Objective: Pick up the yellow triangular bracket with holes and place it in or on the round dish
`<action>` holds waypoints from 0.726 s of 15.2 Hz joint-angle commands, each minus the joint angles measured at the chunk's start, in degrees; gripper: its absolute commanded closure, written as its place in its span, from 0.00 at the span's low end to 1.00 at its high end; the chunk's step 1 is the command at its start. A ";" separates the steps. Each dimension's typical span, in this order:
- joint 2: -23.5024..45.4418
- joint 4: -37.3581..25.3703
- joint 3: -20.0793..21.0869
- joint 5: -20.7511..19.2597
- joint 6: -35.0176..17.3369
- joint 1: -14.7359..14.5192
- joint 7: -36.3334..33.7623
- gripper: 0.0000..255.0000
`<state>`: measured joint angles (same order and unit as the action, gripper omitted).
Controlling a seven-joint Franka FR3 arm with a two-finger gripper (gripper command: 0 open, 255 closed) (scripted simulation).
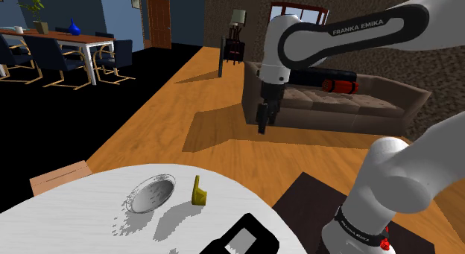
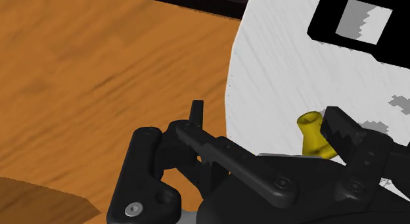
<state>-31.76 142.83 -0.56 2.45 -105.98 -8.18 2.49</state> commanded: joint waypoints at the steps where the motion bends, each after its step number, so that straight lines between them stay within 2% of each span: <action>1: 2.69 0.84 1.13 0.61 -4.22 -1.66 1.13 0.00; 11: 19.82 -0.61 5.53 1.18 -22.44 -7.73 8.02 0.00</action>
<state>-13.36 142.65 4.57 3.68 -127.04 -15.39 9.73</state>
